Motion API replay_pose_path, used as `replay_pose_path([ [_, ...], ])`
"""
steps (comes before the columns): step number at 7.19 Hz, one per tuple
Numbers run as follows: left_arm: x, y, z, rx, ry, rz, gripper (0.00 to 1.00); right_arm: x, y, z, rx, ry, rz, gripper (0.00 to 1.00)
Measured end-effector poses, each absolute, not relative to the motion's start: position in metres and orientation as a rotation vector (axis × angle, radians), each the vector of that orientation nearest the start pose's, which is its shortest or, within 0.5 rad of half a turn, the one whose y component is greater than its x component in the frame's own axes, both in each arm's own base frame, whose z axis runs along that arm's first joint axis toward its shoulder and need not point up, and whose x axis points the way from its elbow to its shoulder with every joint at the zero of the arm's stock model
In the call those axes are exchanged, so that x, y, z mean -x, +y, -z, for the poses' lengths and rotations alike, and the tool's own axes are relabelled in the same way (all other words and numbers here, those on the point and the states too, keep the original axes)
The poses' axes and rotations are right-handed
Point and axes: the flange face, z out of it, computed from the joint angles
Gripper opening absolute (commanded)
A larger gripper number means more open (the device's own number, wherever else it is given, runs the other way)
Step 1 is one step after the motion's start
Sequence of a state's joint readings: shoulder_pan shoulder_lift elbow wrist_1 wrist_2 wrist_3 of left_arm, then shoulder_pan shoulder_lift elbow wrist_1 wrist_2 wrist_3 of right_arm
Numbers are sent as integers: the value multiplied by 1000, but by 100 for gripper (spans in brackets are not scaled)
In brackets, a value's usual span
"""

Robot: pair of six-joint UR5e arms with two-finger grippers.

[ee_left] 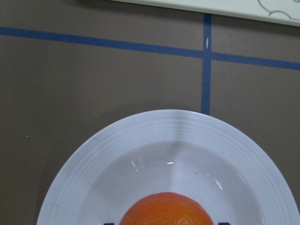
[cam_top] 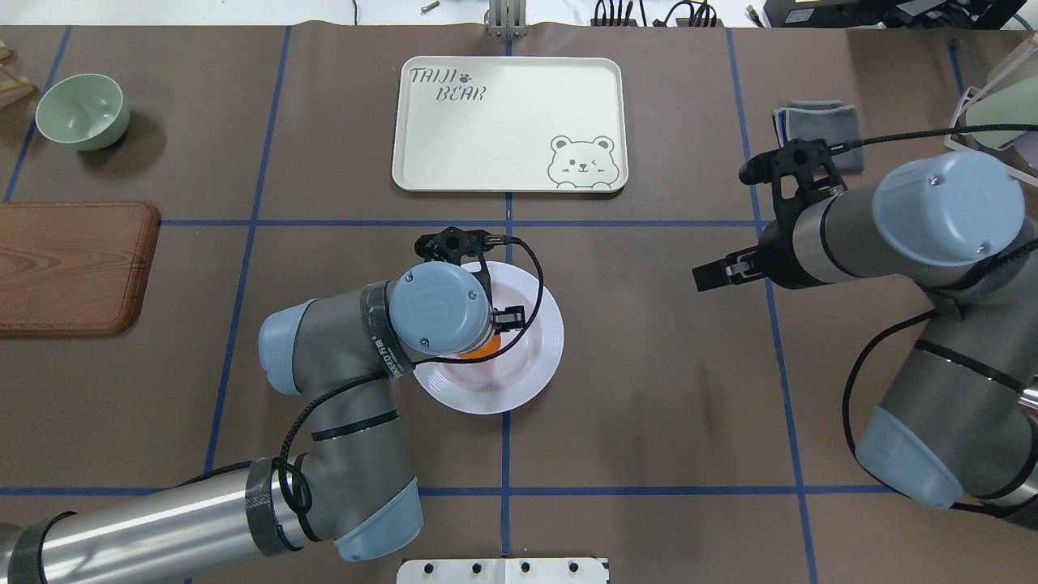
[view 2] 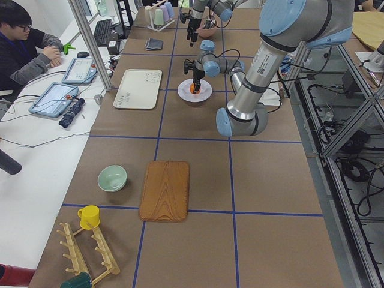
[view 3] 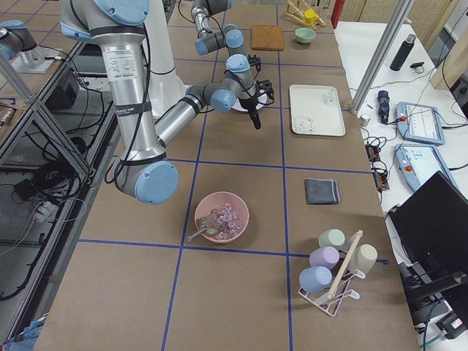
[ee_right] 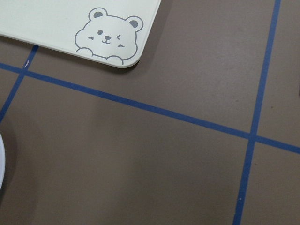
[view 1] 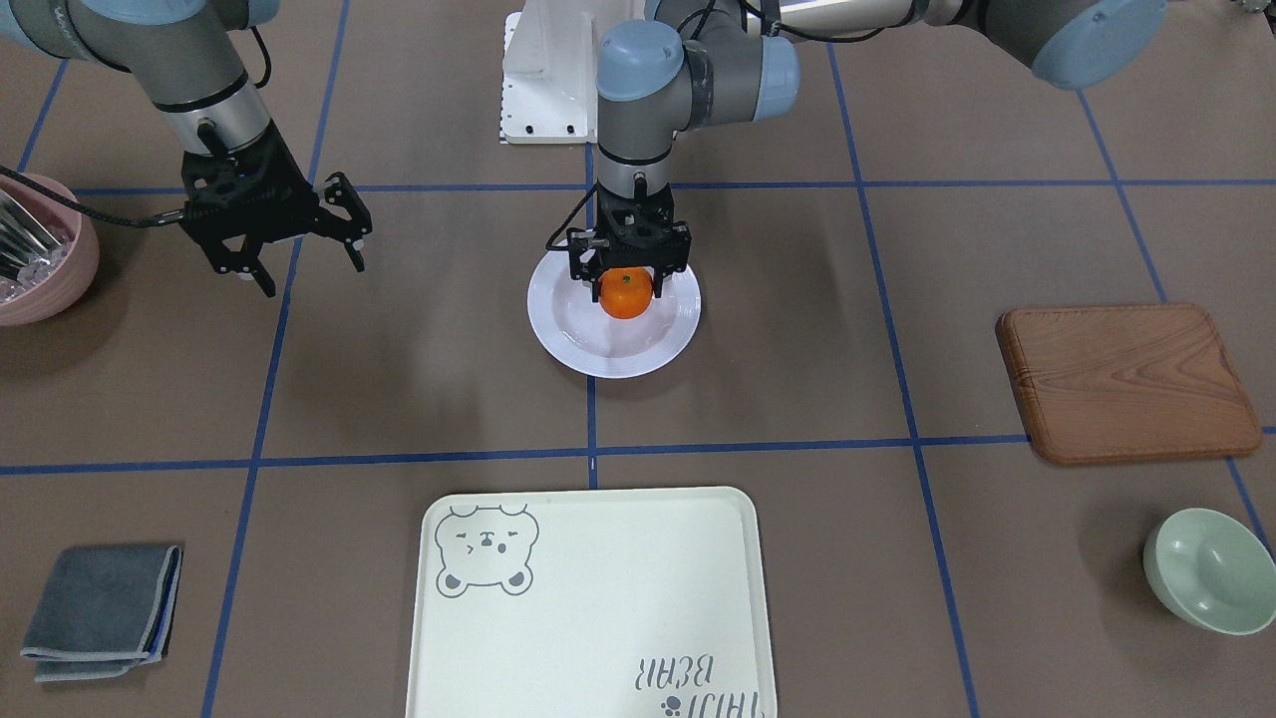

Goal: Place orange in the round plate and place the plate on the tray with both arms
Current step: 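Release the orange and withdraw the left arm while the right gripper nears the plate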

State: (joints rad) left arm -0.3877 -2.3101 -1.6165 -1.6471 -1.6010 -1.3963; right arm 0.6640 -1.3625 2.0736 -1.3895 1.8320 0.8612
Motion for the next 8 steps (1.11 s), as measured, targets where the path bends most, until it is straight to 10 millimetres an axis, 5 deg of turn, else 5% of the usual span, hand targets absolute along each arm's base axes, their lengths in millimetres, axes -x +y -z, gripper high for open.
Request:
replay_pose_path([
  [2,-572,-397,-163,-246,886,175,98,374,-387,-285,-368,-879,163,100],
  [4,-470,-468,-160,-276,853,88,98,401,-360,-274,-403,-877,147,100],
  [5,-399,-508,-190,-297,793,-2,98,414,-343,-267,-424,-882,123,100],
  [7,-226,-571,-302,-326,659,-167,98,431,-315,-250,-412,-943,-26,99],
  [8,-140,-584,-365,-280,638,-135,98,441,-302,-245,-382,-987,-159,98],
])
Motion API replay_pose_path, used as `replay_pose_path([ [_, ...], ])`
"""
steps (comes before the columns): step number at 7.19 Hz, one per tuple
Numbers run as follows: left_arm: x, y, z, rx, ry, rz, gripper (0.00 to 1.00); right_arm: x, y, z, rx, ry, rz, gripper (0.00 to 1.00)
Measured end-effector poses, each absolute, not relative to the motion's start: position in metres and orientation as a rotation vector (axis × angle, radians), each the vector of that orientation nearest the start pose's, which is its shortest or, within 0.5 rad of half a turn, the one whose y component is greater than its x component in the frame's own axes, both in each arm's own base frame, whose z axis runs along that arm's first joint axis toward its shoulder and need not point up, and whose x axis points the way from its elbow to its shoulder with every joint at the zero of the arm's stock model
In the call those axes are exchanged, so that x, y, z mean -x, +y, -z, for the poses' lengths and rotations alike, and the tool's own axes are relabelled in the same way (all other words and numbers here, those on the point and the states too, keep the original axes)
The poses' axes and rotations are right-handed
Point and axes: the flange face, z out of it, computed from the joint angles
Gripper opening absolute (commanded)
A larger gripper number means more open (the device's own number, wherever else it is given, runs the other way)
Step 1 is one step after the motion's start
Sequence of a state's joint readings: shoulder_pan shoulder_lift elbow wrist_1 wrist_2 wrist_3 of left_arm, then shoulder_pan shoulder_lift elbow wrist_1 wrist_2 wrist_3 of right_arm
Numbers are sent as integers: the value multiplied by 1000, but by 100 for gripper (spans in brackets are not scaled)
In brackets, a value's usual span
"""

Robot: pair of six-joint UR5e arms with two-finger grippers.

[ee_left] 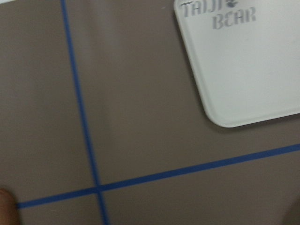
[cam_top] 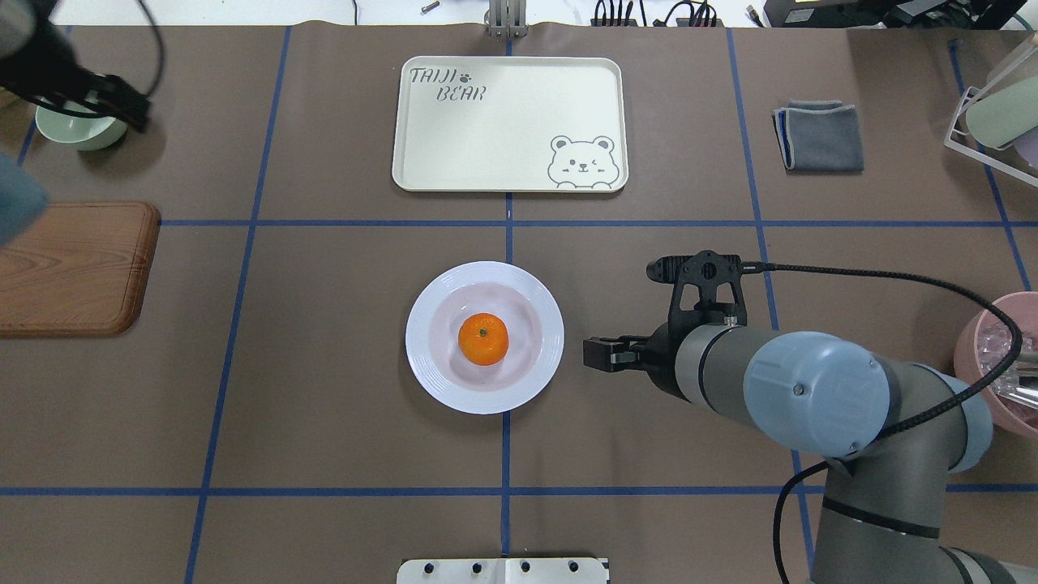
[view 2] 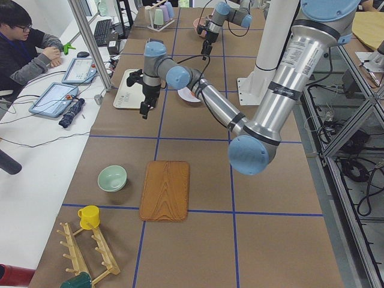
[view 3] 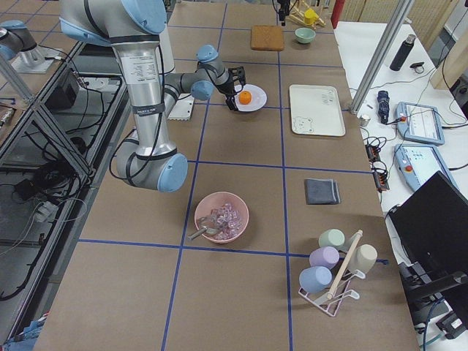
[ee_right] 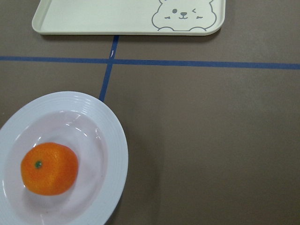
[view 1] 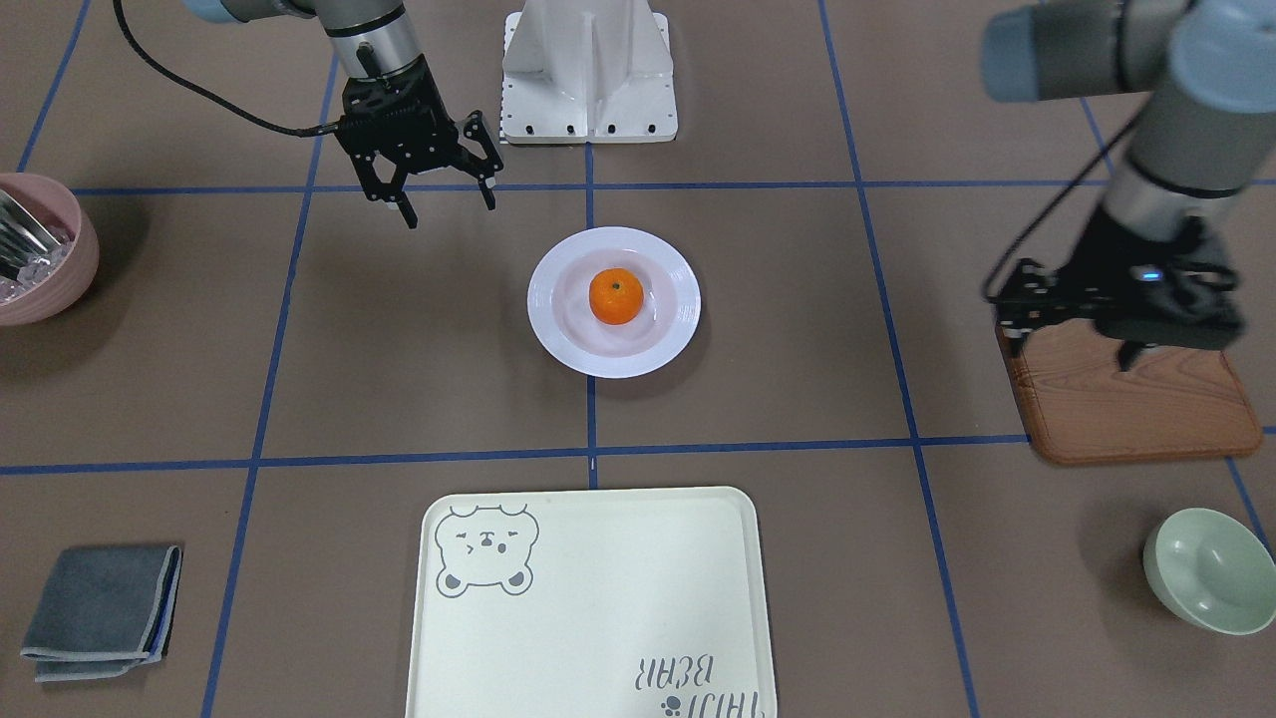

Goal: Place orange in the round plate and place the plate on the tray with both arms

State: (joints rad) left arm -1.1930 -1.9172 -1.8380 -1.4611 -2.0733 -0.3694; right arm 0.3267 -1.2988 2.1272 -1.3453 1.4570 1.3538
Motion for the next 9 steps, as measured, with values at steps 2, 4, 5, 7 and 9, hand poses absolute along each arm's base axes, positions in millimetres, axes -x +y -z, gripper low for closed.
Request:
replay_pose_path([
  [2,5,-591,-501,-151,642,-6,98,458,-286,-241,-302,-1082,-430,97],
  [4,93,-566,-618,-74,752,122,98,495,-282,-244,-219,-1190,-682,97],
  [5,108,-538,-664,-57,779,159,98,516,-283,-239,-205,-1233,-770,97],
  [7,114,-470,-722,-49,830,226,98,536,-285,-233,-190,-1267,-856,97],
  [9,108,-439,-732,-12,844,283,98,539,-288,-228,-190,-1279,-876,96],
])
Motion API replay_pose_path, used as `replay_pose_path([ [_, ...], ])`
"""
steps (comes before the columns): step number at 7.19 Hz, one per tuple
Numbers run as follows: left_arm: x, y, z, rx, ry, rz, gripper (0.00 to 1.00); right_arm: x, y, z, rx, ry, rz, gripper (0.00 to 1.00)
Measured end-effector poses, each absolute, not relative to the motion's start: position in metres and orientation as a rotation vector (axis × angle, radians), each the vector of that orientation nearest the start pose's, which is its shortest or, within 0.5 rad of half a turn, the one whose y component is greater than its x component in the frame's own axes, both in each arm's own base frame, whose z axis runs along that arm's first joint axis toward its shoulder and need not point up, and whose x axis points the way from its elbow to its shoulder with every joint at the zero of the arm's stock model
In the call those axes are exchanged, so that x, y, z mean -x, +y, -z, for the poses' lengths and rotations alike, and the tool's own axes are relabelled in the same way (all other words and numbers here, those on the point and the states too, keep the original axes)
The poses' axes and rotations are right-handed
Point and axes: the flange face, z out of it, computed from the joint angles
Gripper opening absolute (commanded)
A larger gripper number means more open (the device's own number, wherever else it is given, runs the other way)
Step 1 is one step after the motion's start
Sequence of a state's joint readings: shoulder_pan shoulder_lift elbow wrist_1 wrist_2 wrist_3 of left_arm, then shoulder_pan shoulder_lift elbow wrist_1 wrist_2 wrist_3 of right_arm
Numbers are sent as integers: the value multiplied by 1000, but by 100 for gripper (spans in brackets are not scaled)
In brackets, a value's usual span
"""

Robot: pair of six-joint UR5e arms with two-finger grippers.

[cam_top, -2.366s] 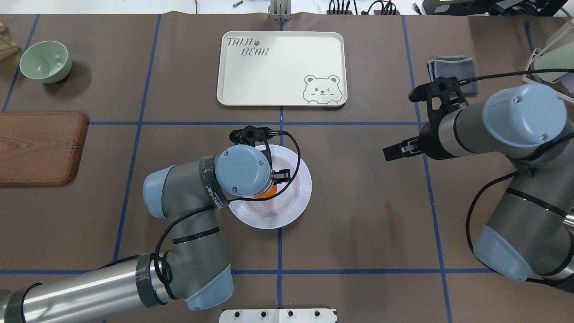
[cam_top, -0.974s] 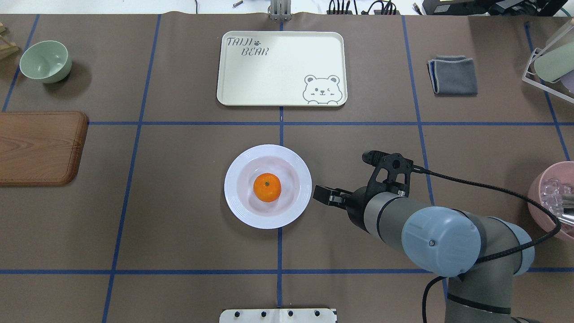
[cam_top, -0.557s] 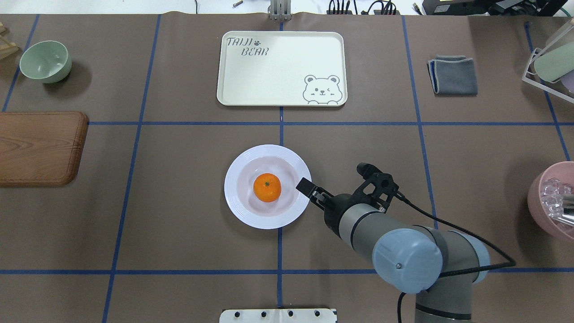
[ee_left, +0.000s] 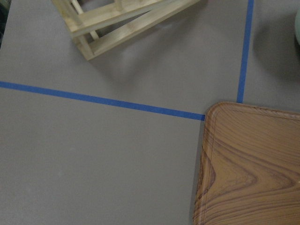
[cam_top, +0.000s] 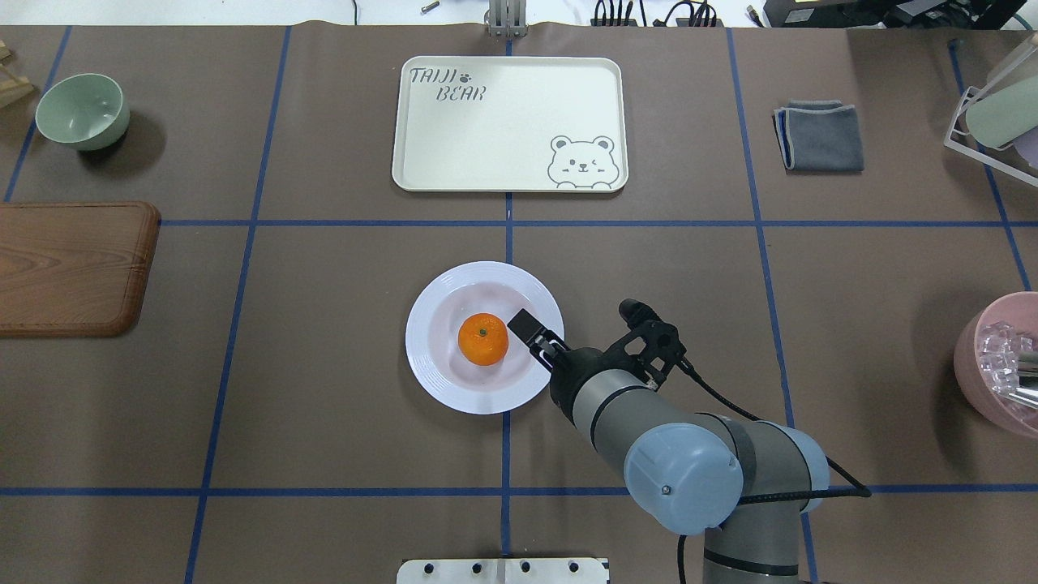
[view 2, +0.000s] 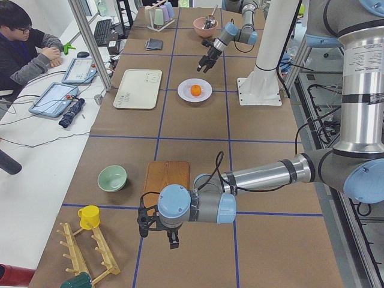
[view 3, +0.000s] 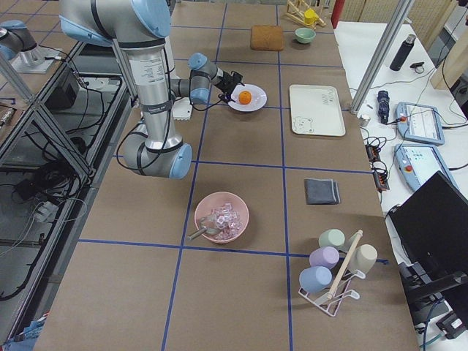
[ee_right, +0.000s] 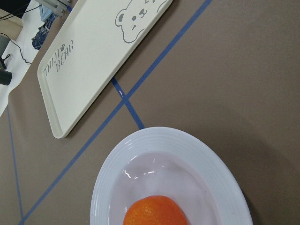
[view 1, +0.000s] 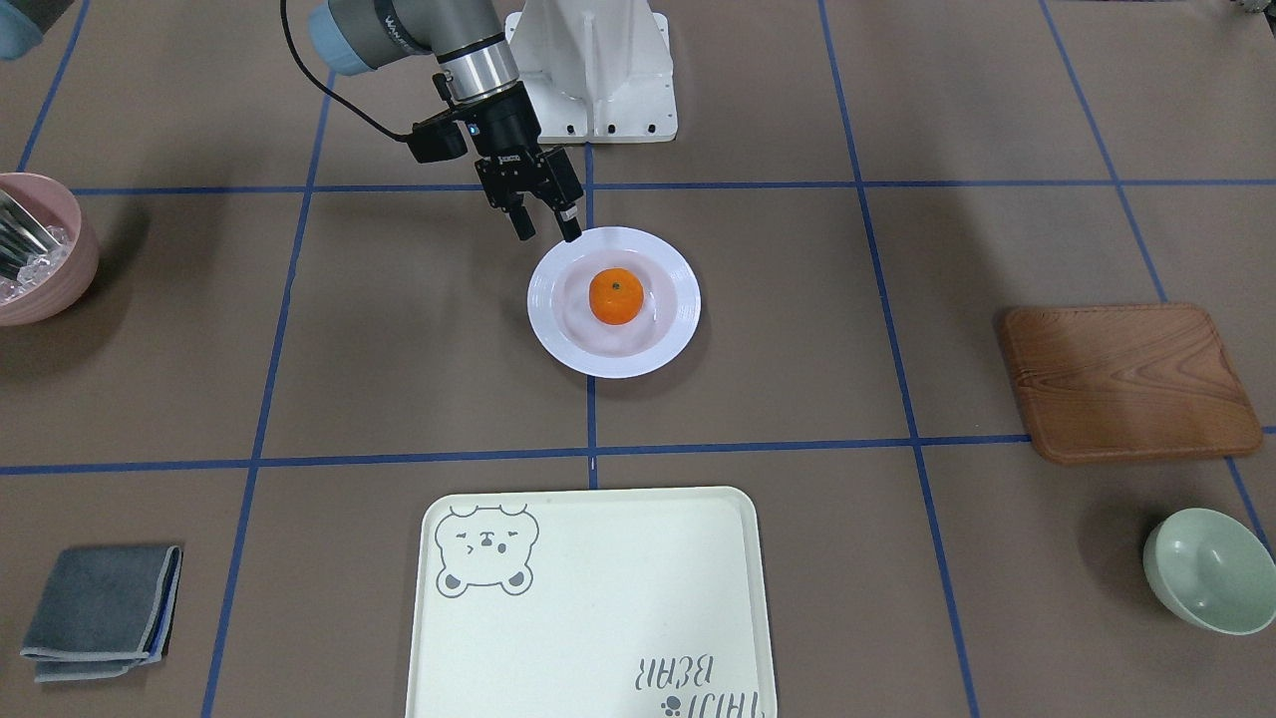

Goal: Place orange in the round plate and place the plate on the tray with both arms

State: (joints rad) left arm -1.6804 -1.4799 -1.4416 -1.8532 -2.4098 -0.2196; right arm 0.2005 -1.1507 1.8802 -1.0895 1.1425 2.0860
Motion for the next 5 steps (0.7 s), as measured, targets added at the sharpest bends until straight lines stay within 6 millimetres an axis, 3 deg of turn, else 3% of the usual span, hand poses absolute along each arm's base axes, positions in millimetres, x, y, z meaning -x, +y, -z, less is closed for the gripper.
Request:
replay_pose_path([
  [2,99,-436,-721,35,841,288,98,537,-296,-223,-183,-1345,-899,96],
  [5,88,-427,-693,81,836,282,98,547,-303,-238,-175,-1375,-923,96],
])
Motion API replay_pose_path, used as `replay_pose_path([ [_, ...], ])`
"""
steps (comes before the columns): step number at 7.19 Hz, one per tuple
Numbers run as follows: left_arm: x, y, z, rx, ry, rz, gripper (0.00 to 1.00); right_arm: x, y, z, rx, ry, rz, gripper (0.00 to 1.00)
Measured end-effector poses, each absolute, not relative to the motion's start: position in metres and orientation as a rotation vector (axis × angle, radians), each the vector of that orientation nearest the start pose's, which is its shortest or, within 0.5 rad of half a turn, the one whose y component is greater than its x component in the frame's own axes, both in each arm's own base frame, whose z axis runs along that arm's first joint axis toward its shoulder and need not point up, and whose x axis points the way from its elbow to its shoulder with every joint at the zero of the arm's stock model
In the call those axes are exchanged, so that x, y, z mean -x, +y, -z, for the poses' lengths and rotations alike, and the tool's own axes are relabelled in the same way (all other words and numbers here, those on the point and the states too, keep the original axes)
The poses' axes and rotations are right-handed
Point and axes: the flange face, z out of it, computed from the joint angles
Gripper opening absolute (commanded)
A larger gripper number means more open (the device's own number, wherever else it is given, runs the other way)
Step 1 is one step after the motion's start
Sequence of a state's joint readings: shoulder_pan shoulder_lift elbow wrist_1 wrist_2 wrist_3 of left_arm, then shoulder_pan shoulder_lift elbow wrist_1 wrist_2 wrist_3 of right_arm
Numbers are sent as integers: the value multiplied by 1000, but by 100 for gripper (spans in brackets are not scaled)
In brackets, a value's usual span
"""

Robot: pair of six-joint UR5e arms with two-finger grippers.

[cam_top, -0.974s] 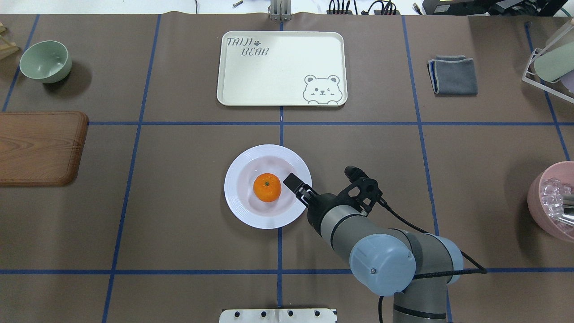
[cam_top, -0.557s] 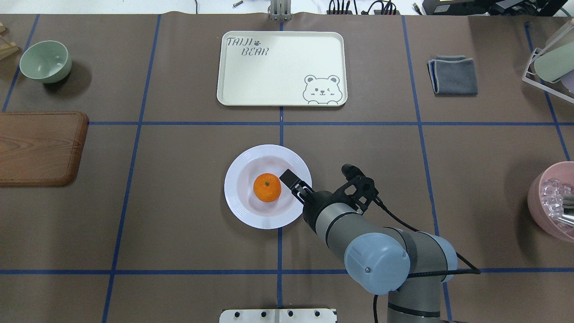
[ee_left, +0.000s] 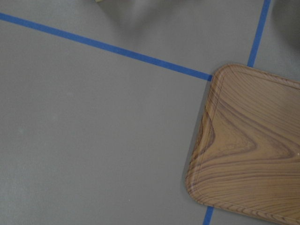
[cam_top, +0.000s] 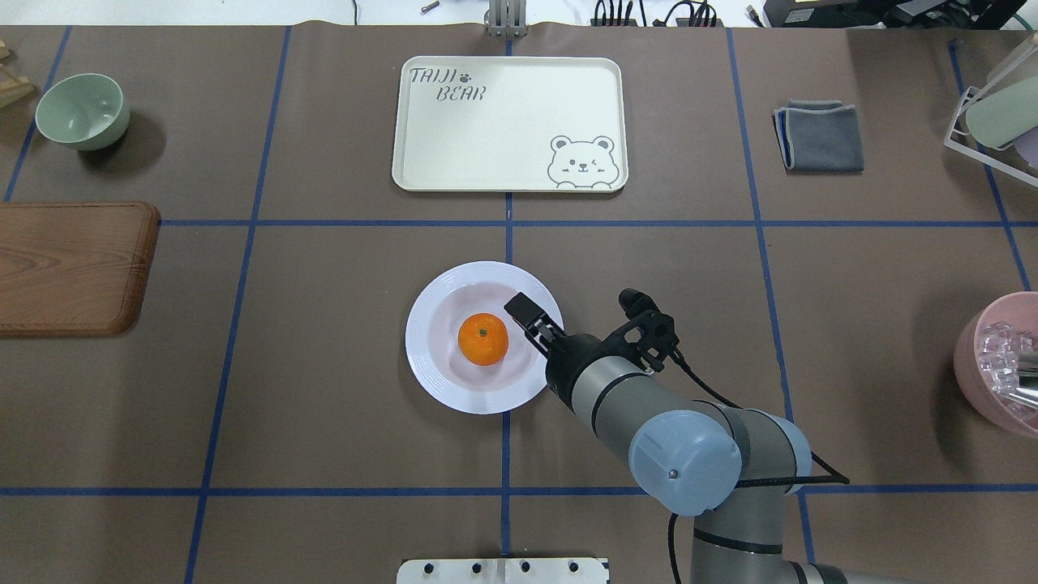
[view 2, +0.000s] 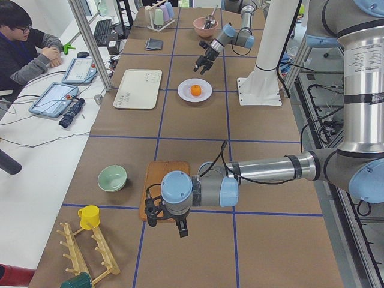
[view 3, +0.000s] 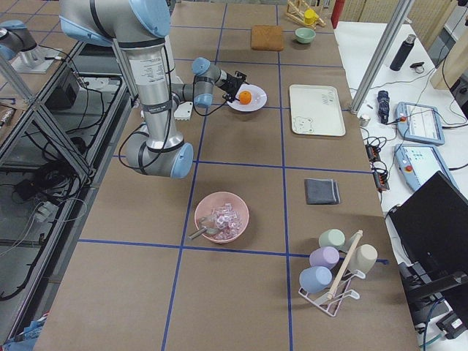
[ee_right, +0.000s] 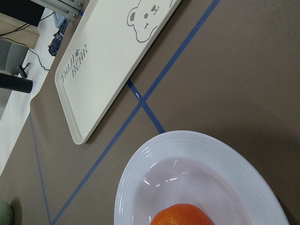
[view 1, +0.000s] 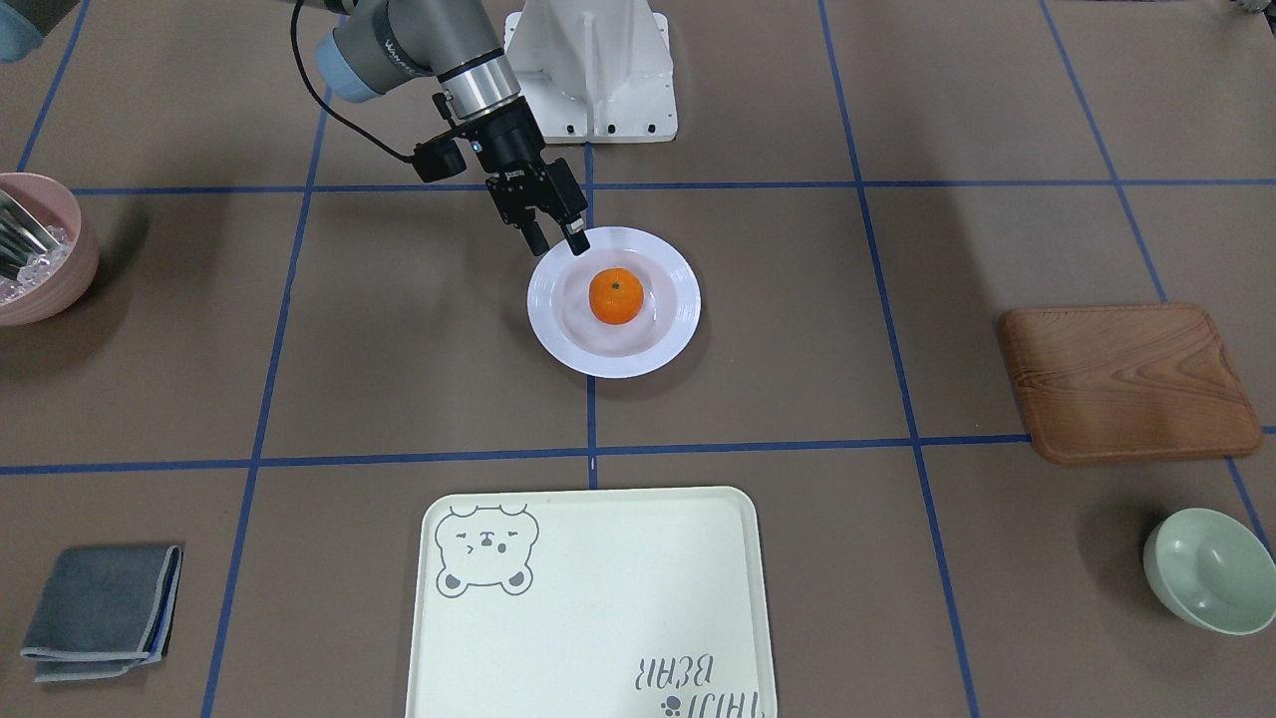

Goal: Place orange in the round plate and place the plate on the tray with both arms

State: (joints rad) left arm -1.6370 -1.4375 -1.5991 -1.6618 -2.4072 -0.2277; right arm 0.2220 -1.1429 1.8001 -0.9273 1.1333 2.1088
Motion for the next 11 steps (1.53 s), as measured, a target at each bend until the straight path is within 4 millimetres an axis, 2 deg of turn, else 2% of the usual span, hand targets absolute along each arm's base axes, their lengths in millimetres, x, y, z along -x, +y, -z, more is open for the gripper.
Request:
replay_pose_path([
  [2,85,-424,-673,88,833,279,98,549,-304,-242,-168,-1375,-951,95],
  [3,85,-424,-670,86,833,278,98,553,-304,-248,-162,-1365,-964,95],
  [5,84,-425,-668,87,834,278,98,560,-301,-263,-151,-1336,-970,94],
  [9,84,-425,-668,81,835,276,98,579,-295,-284,-134,-1303,-982,80],
  [11,84,-425,-669,82,835,276,98,582,-296,-289,-133,-1304,-985,81],
])
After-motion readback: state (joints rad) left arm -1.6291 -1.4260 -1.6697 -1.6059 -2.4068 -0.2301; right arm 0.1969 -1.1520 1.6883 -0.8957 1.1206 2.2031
